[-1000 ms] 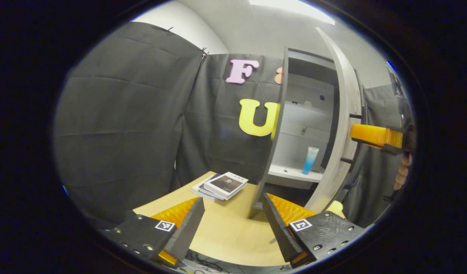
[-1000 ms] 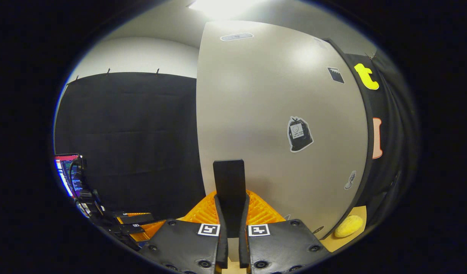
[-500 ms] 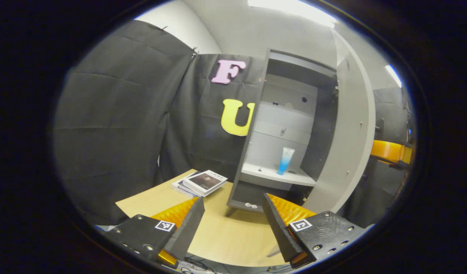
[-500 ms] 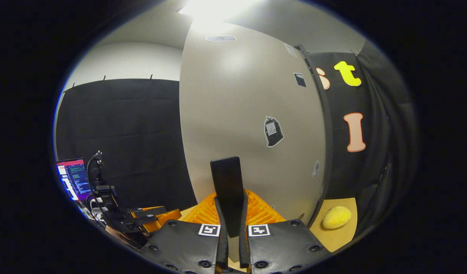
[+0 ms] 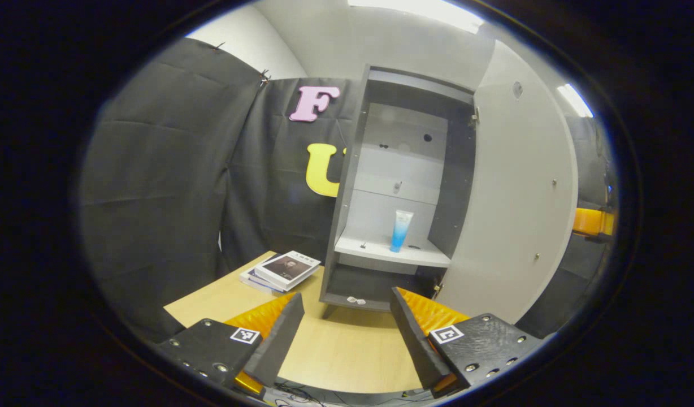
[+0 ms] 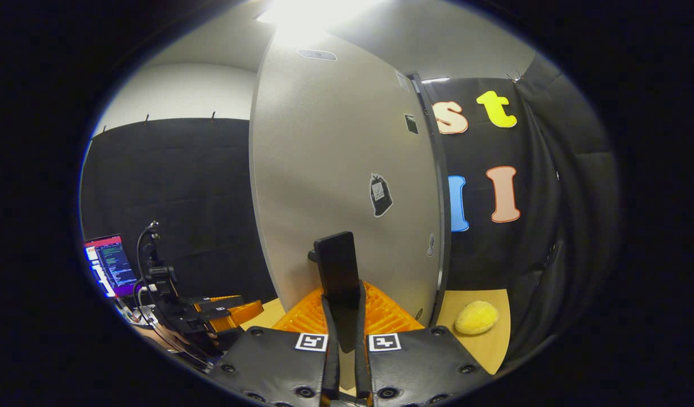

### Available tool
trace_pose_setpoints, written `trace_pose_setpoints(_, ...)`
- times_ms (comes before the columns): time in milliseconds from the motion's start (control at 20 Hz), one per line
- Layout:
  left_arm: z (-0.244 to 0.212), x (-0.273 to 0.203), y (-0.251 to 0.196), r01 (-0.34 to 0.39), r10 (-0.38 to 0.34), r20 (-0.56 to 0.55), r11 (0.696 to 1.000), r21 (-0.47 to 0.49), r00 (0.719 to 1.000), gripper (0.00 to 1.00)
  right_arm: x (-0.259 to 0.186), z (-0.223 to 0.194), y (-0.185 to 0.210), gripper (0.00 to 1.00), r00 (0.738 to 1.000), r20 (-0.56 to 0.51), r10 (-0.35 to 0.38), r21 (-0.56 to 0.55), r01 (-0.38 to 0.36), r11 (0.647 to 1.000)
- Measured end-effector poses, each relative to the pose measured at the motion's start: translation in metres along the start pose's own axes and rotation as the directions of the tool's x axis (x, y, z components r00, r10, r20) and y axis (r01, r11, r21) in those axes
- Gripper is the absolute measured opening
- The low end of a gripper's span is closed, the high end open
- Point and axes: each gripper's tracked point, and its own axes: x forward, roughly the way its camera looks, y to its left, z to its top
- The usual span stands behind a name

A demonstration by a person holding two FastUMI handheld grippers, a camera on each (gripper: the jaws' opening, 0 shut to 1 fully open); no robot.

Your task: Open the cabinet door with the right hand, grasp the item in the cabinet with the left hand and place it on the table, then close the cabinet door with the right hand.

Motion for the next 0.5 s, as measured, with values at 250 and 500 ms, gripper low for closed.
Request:
trace_pose_setpoints(250, -0.001, -0.004, -0.004, 0.009, -0.009, -0.011, 1.0, 0.014, 1.0, 0.92, -0.01, 0.003, -0.022, 0.12, 0.999, 0.015, -0.042, 0.023, 0.042, 0.999)
trace_pose_setpoints(500, 0.003, -0.009, 0.0, 0.001, -0.001, -0.013, 1.0, 0.011, 1.0, 0.92, -0.021, 0.0, -0.054, 0.12, 0.993, 0.006, -0.119, 0.007, 0.119, 0.993)
